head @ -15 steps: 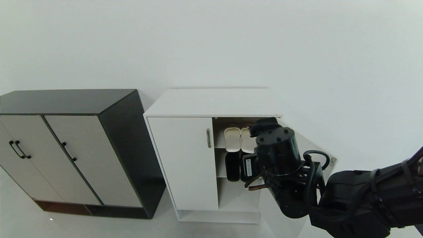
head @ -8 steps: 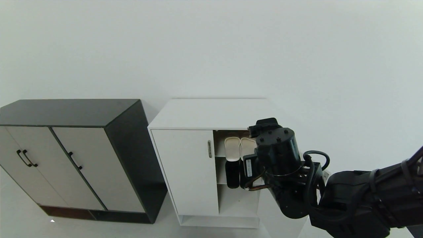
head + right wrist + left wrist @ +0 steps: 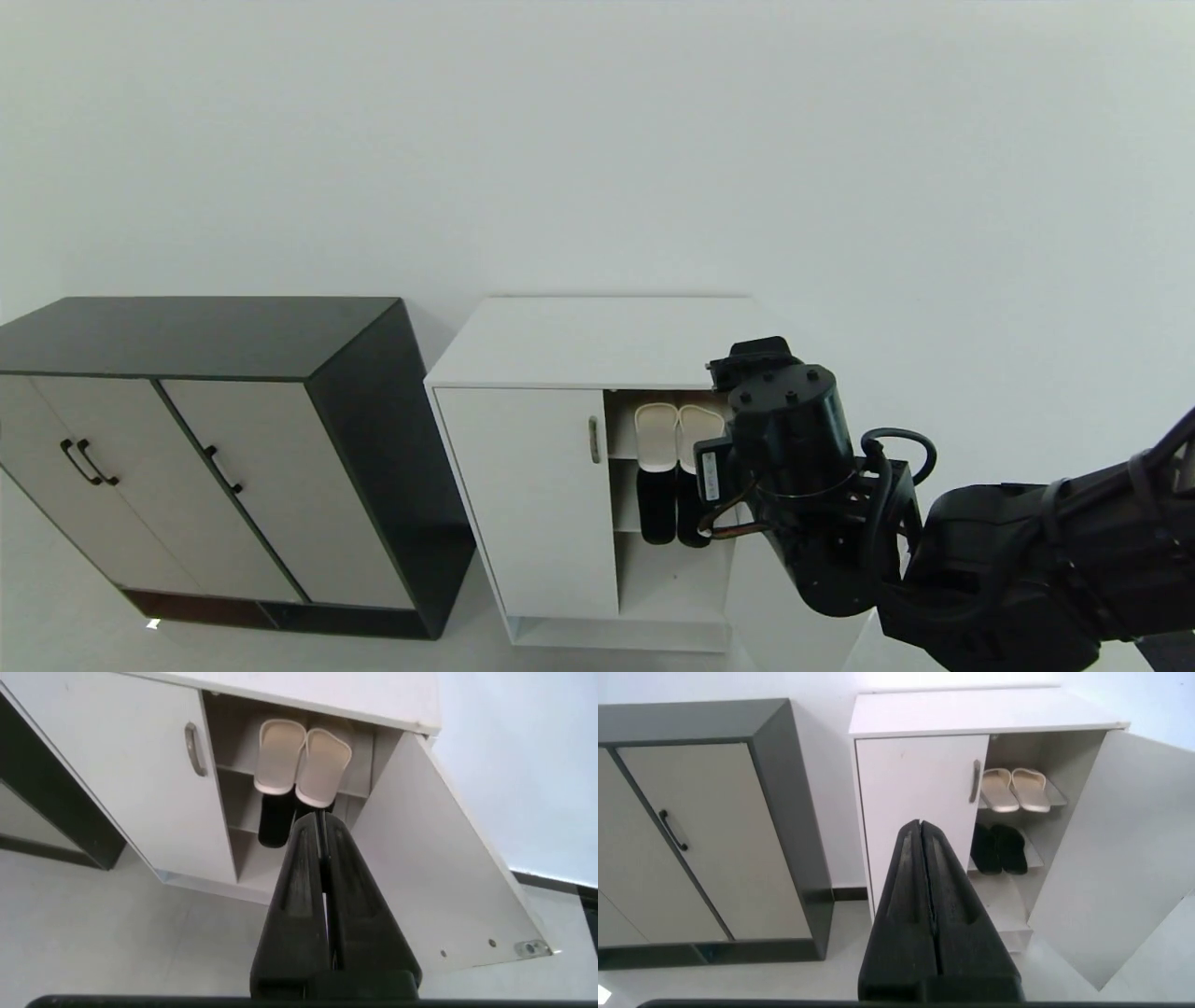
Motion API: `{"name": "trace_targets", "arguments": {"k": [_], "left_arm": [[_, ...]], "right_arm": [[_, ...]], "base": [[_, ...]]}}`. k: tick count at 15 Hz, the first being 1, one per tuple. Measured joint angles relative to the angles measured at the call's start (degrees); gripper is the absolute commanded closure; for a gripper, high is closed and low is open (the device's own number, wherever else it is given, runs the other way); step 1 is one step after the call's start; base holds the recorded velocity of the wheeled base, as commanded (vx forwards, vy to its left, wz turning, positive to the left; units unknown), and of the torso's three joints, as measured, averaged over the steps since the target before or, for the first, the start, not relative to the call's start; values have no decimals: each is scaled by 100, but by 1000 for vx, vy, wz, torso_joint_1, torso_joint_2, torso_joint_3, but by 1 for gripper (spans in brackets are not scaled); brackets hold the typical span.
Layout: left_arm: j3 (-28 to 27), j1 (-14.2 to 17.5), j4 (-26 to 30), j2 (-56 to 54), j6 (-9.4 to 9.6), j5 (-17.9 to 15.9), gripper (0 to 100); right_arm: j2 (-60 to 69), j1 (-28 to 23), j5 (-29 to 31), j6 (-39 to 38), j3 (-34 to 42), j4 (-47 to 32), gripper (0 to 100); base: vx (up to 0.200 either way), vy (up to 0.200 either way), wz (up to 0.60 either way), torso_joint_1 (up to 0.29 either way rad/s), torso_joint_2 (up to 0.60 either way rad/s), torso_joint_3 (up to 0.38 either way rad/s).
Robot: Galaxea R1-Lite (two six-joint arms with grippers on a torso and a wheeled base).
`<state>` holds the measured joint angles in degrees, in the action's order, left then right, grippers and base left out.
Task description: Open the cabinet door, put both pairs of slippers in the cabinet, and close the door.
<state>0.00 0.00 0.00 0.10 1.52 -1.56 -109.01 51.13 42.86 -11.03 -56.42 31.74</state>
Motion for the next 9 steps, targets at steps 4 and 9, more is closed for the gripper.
{"name": "trace_targets", "arguments": {"k": [4,9], "left_arm": [[0,0,0,0,2,0,100],[0,0,0,0,0,0,100]], "right_arm": [[0,0,-24,4,17,5,100],[-26,0,-46,4,24,-2,100]], "base": [[0,0,0,150,-331,-167],[0,0,-600,17,-23,-13]]}}
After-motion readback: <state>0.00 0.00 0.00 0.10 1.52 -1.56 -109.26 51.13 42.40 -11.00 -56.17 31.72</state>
